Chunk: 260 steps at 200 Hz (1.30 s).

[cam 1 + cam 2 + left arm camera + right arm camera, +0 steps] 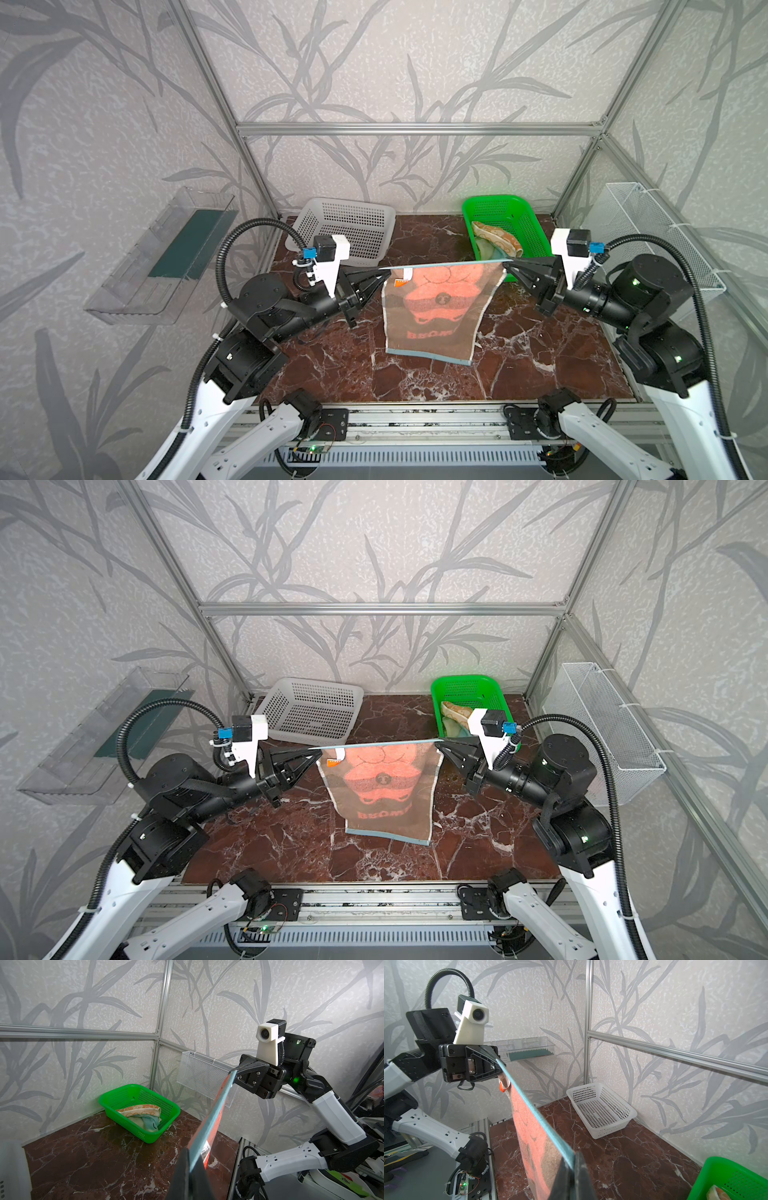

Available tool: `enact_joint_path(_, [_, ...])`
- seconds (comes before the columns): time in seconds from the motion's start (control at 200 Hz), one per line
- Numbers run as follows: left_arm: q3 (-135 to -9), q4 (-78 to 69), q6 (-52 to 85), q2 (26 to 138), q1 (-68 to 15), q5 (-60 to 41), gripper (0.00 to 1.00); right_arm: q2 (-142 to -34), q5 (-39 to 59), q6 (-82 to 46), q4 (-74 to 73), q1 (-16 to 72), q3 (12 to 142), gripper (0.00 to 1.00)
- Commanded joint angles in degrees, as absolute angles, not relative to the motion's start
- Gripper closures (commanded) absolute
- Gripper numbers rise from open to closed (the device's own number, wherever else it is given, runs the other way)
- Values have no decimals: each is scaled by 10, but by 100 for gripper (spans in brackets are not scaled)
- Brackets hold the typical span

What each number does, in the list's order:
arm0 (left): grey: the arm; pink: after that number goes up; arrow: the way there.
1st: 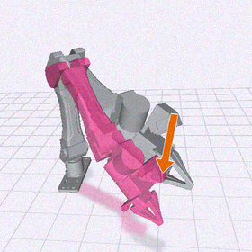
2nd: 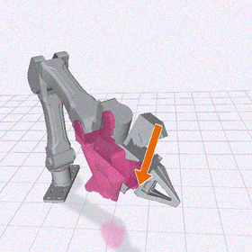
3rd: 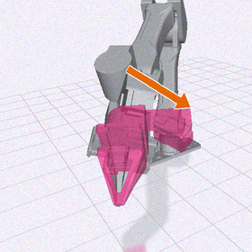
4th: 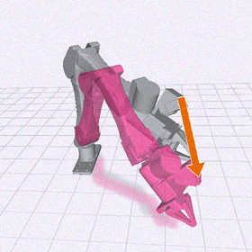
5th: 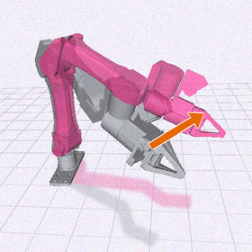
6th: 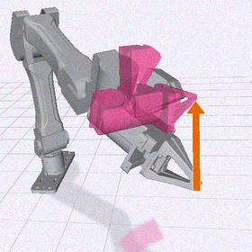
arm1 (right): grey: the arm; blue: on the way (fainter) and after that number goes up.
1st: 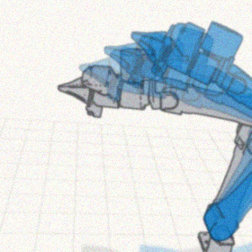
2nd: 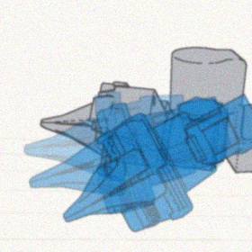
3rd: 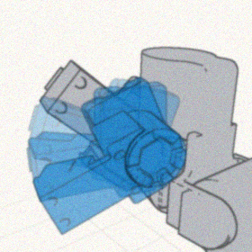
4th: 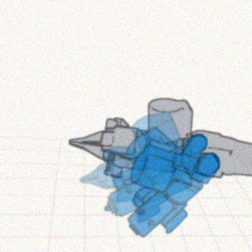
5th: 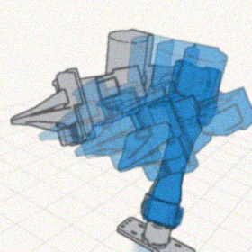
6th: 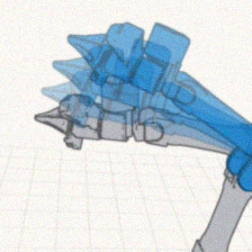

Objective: Fold and stack the towels

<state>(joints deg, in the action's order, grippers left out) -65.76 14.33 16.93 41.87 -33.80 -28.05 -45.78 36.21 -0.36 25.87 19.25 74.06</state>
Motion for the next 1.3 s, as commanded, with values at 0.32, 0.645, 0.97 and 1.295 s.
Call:
enact_joint_path(0.32, [-652, 104, 27, 569, -316, 53, 100, -565, 159, 16, 209, 166, 735, 100])
enact_joint_path(0.645, [-723, 33, -23, 773, -276, 86, 100, -682, 190, -3, 125, 132, 713, 100])
enact_joint_path(0.97, [-809, -2, -51, 965, -257, 96, 100, -840, 208, -21, 32, 111, 718, 100])
enact_joint_path(1.295, [-839, -27, -68, 1070, -257, 121, 100, -953, 218, -19, -91, 105, 698, 100])
